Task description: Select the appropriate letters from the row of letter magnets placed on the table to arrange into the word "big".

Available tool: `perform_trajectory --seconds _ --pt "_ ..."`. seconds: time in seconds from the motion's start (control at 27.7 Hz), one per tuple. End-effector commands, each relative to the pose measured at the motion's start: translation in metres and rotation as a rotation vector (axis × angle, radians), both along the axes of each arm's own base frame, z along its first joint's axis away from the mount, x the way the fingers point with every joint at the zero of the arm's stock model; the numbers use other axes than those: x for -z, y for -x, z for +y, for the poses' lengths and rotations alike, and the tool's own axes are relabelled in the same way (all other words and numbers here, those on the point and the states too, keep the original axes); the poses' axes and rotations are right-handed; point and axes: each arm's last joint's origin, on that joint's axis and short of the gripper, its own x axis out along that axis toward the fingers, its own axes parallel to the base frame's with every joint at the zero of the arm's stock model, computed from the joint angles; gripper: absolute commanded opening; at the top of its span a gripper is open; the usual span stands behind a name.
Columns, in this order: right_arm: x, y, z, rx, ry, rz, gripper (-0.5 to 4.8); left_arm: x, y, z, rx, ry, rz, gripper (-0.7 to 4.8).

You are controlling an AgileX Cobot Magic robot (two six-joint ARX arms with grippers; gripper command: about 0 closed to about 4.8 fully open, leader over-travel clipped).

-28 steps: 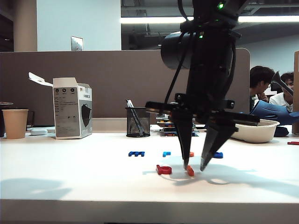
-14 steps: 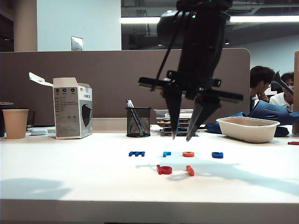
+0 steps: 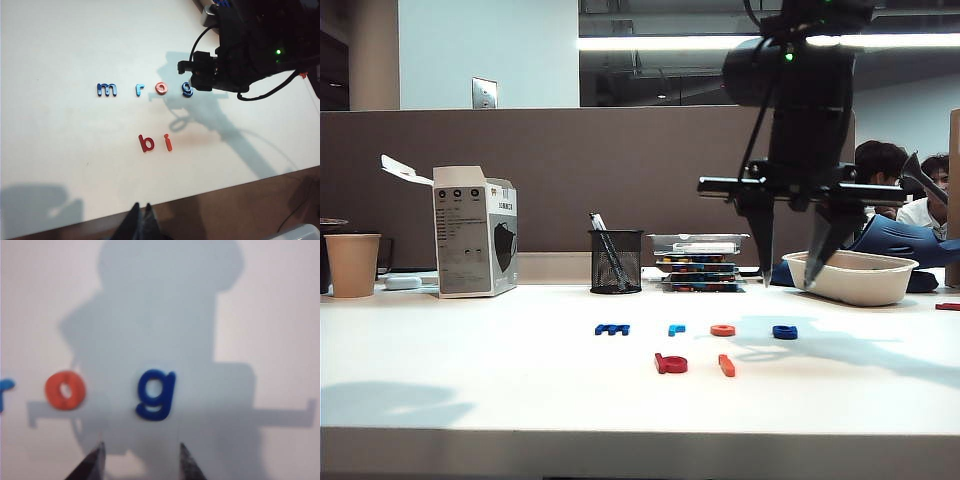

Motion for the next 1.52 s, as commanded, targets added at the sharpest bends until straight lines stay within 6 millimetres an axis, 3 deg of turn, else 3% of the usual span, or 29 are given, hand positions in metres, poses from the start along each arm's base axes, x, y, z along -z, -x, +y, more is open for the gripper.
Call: perform_trajectory --seconds 0.04,0.58,0.79,1.12,1.52 --pt "0.01 -0.006 -0.001 0.001 0.003 0.014 1.8 -0.002 0.0 0.001 -0.002 0.004 -0.011 -0.05" --pt "0.038 -0.019 0.004 0.004 0.009 0.031 1.8 -0.002 0.0 0.001 -0.002 0.004 -0.011 -0.05" --pt "0.039 -0.021 0.004 0.007 0.007 0.02 1.75 -0.002 0.0 0.001 -0.002 0.004 -0.011 -0.05" --pt "0.043 -0.022 0.004 0.007 0.008 0.024 1.02 -0.002 0.0 0.001 -0.002 0.004 -0.011 -0.05" --pt "0.043 -0.022 0.004 0.012 0.024 0.018 0.92 -0.002 0.0 0.001 -0.002 0.004 -0.011 -0.05"
